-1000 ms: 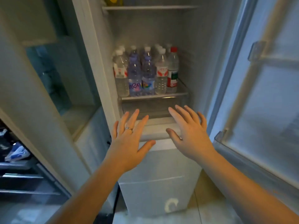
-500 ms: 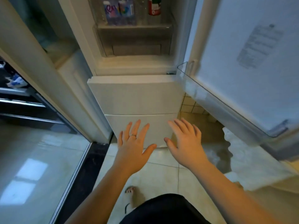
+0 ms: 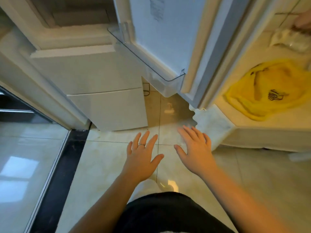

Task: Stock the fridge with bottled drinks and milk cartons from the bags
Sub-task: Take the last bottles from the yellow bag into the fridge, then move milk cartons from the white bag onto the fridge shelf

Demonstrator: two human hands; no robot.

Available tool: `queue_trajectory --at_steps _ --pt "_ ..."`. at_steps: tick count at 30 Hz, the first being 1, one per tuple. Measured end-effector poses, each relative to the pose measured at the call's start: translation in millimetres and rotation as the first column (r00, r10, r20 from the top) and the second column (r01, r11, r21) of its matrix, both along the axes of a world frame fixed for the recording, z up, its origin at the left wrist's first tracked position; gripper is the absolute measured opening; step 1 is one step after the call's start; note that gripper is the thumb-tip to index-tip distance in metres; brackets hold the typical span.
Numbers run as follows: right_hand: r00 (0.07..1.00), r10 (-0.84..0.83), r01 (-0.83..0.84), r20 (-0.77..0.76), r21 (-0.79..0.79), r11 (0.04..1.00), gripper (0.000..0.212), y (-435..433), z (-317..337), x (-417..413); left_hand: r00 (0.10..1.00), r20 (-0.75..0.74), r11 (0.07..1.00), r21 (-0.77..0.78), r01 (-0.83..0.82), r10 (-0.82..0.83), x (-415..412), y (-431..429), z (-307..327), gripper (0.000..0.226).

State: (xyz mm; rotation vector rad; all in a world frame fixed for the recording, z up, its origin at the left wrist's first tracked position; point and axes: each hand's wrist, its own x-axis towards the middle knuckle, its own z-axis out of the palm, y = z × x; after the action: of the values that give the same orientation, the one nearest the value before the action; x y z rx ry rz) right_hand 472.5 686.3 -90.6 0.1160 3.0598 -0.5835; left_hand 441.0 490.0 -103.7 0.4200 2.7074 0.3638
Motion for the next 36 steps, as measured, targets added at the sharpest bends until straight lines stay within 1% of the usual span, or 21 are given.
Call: queue_trajectory --at_steps 5,8,13,18,21,25,27,29,31,32,34,36 --pt "0.984 -0.170 0.170 0.054 0.008 0.985 0.055 60 -8 35 0.977 0.036 0.977 0.024 0.211 -0.212 12 68 -13 0.069" --pt "0.958 -0.282 0.281 0.051 0.025 0.959 0.058 98 -10 53 0.929 0.045 0.930 0.043 0.365 -0.367 12 113 -19 0.066" --pt "0.894 -0.447 0.446 0.033 0.035 0.894 0.057 163 -8 66 0.832 0.042 0.833 0.054 0.551 -0.553 -3 197 -22 0.069" --pt "0.855 -0.517 0.514 0.035 0.061 0.855 0.053 230 -8 55 0.772 0.042 0.773 0.066 0.631 -0.634 -29 281 -20 0.069" --pt "0.849 -0.525 0.522 0.064 0.063 0.851 0.056 270 -8 40 0.762 0.026 0.762 0.065 0.645 -0.647 -49 323 -19 0.070" --pt "0.859 -0.503 0.498 0.094 0.074 0.864 0.058 320 -8 10 0.782 0.040 0.782 0.079 0.618 -0.622 -79 368 -19 0.068" --pt "0.869 -0.488 0.482 0.077 0.085 0.872 0.059 342 -10 -6 0.798 0.056 0.799 0.100 0.593 -0.600 -92 386 -18 0.068" --pt "0.871 -0.486 0.481 0.070 0.081 0.873 0.059 362 -12 -18 0.818 0.103 0.822 0.151 0.549 -0.566 -100 401 -20 0.069" --pt "0.857 -0.506 0.504 0.101 0.049 0.863 0.058 381 -18 -29 0.840 0.185 0.854 0.227 0.469 -0.511 -105 414 -21 0.070" --pt "0.846 -0.519 0.521 0.123 0.016 0.853 0.058 390 -22 -33 0.847 0.242 0.871 0.274 0.408 -0.474 -107 420 -22 0.070" --pt "0.826 -0.539 0.557 0.166 -0.095 0.825 0.059 408 -32 -42 0.841 0.390 0.897 0.382 0.222 -0.374 -109 430 -22 0.069" --pt "0.802 -0.560 0.598 0.209 -0.252 0.761 0.059 427 -39 -51 0.788 0.563 0.895 0.445 -0.035 -0.249 -114 441 -20 0.066"
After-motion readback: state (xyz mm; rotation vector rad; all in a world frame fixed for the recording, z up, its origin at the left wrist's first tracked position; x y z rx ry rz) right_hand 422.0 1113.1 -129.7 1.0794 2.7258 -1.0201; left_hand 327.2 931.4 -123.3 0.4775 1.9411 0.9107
